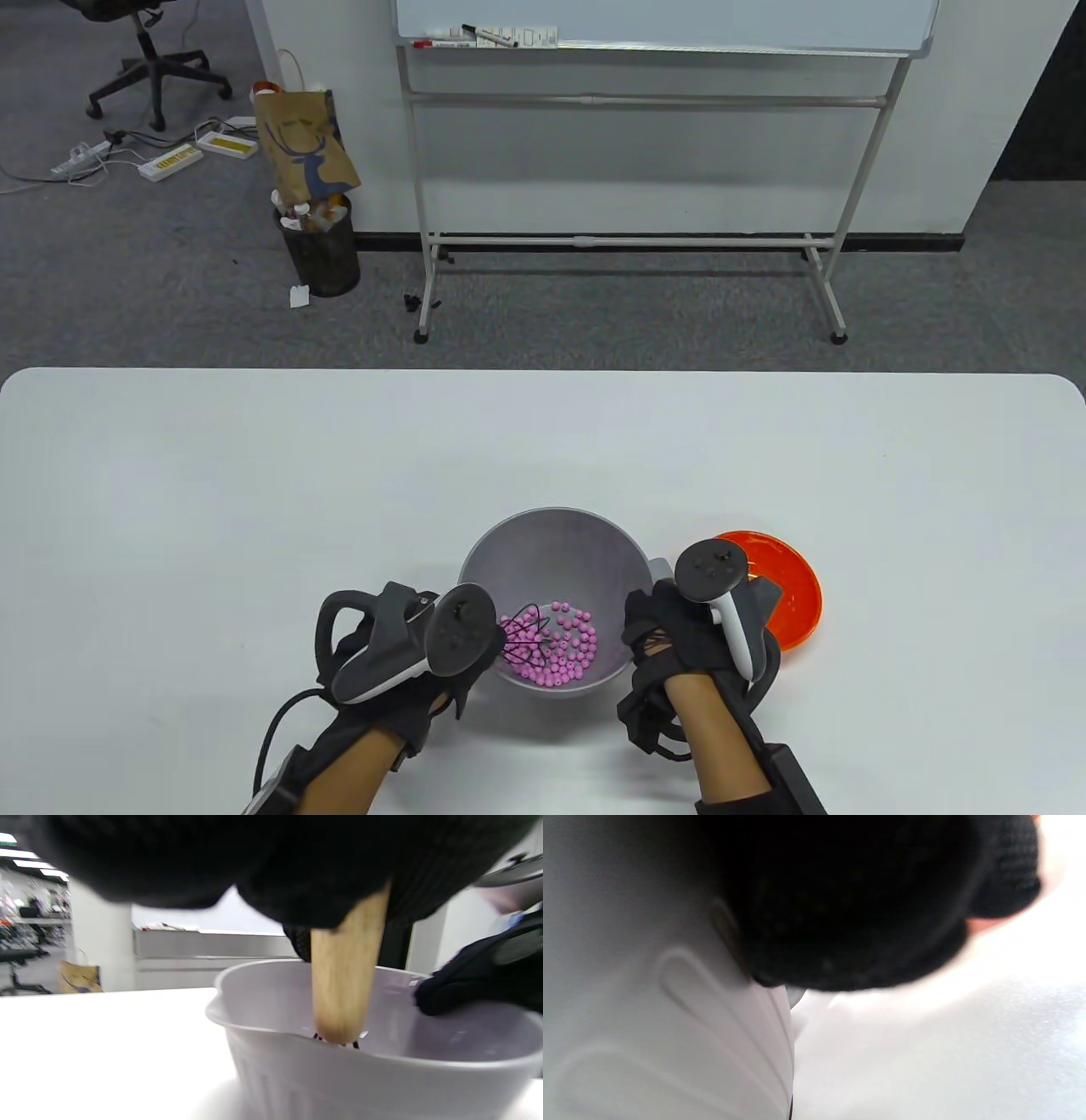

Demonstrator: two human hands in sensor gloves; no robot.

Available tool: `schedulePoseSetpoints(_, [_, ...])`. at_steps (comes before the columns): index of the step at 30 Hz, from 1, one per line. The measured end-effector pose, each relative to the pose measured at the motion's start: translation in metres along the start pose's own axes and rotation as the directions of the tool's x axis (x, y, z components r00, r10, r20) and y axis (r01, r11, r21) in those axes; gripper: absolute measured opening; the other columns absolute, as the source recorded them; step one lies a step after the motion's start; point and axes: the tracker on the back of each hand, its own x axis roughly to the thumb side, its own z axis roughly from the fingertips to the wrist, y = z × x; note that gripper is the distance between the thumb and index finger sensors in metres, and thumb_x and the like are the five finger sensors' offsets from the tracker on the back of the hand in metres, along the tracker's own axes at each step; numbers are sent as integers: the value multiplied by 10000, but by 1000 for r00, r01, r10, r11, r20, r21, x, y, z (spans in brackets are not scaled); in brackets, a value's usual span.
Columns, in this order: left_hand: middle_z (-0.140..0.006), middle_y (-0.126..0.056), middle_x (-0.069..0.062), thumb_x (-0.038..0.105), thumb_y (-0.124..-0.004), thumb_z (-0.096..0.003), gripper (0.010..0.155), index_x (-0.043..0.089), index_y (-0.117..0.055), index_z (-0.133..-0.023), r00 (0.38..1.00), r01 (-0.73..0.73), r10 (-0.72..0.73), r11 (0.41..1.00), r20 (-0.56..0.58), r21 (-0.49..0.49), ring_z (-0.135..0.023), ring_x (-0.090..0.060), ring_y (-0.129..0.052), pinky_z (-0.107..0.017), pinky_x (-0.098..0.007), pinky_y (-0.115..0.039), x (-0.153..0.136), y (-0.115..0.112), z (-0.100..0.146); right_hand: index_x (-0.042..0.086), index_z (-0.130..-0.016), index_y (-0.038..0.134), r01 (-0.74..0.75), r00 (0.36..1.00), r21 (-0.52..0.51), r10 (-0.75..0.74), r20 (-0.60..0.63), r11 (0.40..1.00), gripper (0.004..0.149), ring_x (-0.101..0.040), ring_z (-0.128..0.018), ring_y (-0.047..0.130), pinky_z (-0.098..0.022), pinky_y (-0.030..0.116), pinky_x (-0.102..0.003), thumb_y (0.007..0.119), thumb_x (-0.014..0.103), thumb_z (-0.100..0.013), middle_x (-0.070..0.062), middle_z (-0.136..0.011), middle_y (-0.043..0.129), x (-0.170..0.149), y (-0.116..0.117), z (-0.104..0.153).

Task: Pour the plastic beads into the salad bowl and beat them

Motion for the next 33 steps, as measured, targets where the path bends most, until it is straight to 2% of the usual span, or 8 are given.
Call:
schedulePoseSetpoints(3, [-178, -1032, 111, 559, -855, -448, 436, 263, -978, -744, 994, -104, 104, 994, 30, -20, -114, -105, -995, -296, -370, -902, 1, -12, -4, 43, -824, 837, -1, 1000, -1, 1, -1, 1000, 548, -135, -34, 1045, -202, 881, -357, 770, 468, -484, -67, -388, 1044, 0, 0, 0])
schedulePoseSetpoints(12, [-215, -1035, 126, 583, -789, -454, 478, 283, -935, -796, 998, -55, 56, 985, -3, 163, -133, -99, -1003, -298, -368, -902, 1, -31, -7, 43, -825, 838, 1, 1000, -2, -1, -2, 1000, 549, -135, -36, 1045, -202, 881, -357, 771, 468, -484, -68, -390, 1043, 0, 0, 0])
schedulePoseSetpoints(15, [-234, -1046, 114, 580, -779, -458, 490, 278, -921, -816, 995, -80, 90, 977, -45, 198, -144, -108, -1009, -303, -374, -898, -7, -34, -7, 44, -825, 837, 1, 1000, -1, -1, -1, 1000, 548, -136, -36, 1045, -202, 881, -357, 770, 468, -484, -67, -391, 1042, 0, 0, 0])
schedulePoseSetpoints(18, [-263, -1057, 111, 582, -773, -459, 499, 274, -913, -826, 990, -116, 128, 976, -59, 185, -164, -112, -1021, -314, -377, -897, -15, -36, -8, 44, -825, 837, 2, 1000, 0, -2, -1, 1000, 548, -137, -36, 1045, -203, 880, -357, 770, 468, -485, -69, -390, 1043, 0, 0, 0])
schedulePoseSetpoints(27, [-385, -1085, 79, 568, -796, -457, 507, 270, -891, -856, 961, -245, 265, 949, -81, 200, -261, -148, -1052, -371, -407, -882, -35, -13, 4, 44, -827, 835, 6, 1000, 4, -6, -1, 1000, 549, -136, -38, 1045, -204, 880, -357, 770, 468, -485, -68, -391, 1042, 0, 0, 0])
schedulePoseSetpoints(31, [-539, -1083, 44, 547, -822, -452, 512, 289, -861, -892, 966, -236, 252, 950, -51, 205, -383, -186, -1065, -435, -448, -853, -39, -2, 17, 45, -827, 835, 7, 1000, 5, -7, 0, 1000, 547, -136, -38, 1046, -204, 880, -358, 770, 467, -485, -68, -390, 1043, 0, 0, 0])
schedulePoseSetpoints(33, [-604, -1065, 43, 541, -826, -449, 537, 291, -827, -925, 971, -212, 234, 941, -55, 263, -441, -195, -1059, -470, -461, -836, -44, 4, 26, 44, -827, 835, 8, 1000, 6, -8, 0, 1000, 547, -138, -38, 1045, -204, 880, -359, 768, 467, -486, -70, -391, 1043, 0, 0, 0])
